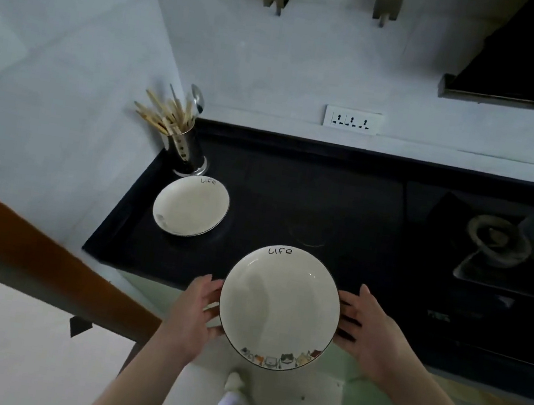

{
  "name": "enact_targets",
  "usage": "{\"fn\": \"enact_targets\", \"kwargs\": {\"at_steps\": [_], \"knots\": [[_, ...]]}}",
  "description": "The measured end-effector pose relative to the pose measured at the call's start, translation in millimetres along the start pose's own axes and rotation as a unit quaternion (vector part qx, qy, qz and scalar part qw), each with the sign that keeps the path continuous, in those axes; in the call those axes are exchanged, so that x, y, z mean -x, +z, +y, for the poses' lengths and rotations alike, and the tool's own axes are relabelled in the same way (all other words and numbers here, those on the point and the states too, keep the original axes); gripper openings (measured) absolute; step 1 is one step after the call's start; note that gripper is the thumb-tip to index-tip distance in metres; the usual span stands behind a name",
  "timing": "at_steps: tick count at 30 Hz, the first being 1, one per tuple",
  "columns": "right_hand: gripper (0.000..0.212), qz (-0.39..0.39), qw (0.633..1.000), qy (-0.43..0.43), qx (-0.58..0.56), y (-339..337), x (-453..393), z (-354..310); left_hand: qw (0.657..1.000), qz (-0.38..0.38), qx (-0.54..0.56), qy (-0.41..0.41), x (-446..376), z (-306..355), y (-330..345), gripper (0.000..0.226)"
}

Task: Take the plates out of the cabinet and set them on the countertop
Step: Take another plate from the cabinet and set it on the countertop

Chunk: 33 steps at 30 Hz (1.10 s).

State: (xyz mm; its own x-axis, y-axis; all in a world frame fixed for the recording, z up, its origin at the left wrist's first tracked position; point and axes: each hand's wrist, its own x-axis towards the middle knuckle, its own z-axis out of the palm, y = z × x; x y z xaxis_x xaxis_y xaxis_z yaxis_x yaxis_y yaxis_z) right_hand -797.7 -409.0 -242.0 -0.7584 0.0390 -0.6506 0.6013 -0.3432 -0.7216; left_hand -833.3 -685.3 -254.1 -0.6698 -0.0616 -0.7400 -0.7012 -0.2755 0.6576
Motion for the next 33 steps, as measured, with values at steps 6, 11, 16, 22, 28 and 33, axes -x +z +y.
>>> {"fn": "enact_targets", "kwargs": {"at_steps": [6,11,16,22,28,33], "knots": [[0.048,0.061,0.998,0.025,-0.011,16.2,-54.1,-23.9,0.998,-0.057,-0.003,-0.020,-62.1,43.3,14.2,0.040],[0.051,0.110,0.993,0.051,0.000,28.6,-93.3,-41.1,0.994,-0.085,-0.028,-0.055,-113.8,69.8,23.8,0.033],[0.053,0.162,0.983,0.081,-0.018,31.0,-124.9,-48.4,0.990,-0.091,-0.088,-0.066,-154.4,86.8,48.1,0.023],[0.059,0.189,0.979,0.070,-0.034,12.1,-151.2,-56.4,0.984,-0.105,-0.121,-0.072,-181.8,96.6,86.5,0.023],[0.059,0.192,0.978,0.077,-0.027,-10.3,-179.2,-70.6,0.987,-0.077,-0.114,-0.089,-193.7,92.7,118.4,0.020],[0.059,0.191,0.978,0.089,-0.014,-21.8,-194.8,-82.2,0.988,-0.040,-0.113,-0.102,-199.7,89.3,134.9,0.023]]}}
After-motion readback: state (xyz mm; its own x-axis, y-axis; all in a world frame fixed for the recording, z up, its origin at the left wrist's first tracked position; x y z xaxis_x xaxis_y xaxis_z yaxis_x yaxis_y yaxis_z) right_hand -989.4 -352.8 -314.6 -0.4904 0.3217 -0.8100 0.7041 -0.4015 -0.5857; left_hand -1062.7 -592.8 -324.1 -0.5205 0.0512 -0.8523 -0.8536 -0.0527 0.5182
